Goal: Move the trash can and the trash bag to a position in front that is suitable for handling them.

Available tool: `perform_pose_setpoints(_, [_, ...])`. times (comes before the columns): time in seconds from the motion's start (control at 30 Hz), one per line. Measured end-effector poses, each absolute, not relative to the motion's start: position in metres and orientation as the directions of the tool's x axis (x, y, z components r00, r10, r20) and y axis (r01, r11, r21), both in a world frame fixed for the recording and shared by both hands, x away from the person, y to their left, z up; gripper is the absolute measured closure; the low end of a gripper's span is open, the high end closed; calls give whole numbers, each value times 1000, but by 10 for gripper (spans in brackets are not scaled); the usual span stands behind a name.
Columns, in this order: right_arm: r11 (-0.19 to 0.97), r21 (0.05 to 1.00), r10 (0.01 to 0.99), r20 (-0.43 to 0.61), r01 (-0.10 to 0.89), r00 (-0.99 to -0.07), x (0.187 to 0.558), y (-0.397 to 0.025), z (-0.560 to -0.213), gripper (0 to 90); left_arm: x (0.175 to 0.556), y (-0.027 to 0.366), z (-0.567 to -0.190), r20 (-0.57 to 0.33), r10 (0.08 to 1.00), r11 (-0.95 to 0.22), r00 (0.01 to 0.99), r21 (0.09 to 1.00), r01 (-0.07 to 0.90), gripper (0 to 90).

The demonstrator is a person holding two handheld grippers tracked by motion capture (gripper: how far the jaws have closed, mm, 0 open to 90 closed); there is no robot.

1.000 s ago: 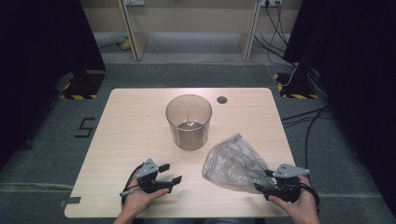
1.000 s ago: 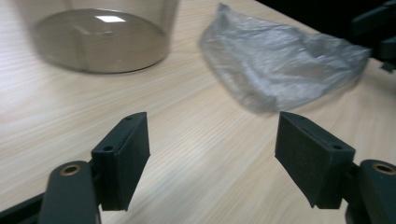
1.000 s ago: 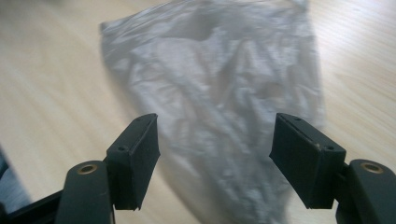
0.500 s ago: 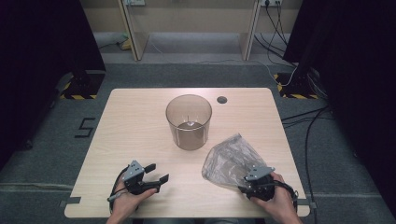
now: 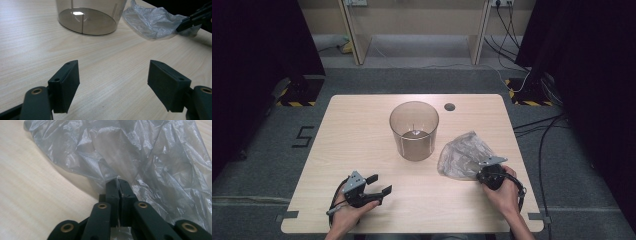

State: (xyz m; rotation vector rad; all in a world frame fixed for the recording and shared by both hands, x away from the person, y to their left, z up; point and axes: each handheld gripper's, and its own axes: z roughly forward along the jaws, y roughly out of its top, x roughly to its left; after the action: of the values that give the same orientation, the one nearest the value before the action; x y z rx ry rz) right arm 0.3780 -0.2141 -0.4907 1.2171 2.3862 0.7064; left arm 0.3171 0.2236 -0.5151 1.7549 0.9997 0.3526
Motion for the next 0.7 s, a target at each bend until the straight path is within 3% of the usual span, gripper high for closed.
perform_pose_setpoints(0.03, [501,584,824,-96,639,-559,378,-214,-491,732,318,224,-515,-217,763,-114,609,882,457,245])
perform_pose_setpoints(0.07, [500,598,821,-95,626,-564,374,-212,-488,588,319,225,-515,-212,768,-114,604,883,455,244])
perform_pose_setpoints(0.1, [500,598,821,-95,626,-564,374,-212,-488,588,319,225,-515,-212,768,-114,604,883,455,242])
perform_pose_setpoints(0.2, [507,636,801,-98,582,-591,362,-213,-478,417,325,226,-514,-195,781,-111,594,892,439,238])
perform_pose_setpoints(0.27, [524,640,785,-106,562,-611,358,-217,-474,377,326,226,-514,-191,784,-111,591,893,437,235])
perform_pose_setpoints(0.7, [482,688,794,-81,542,-603,348,-229,-463,331,324,230,-513,-159,807,-110,568,906,409,230])
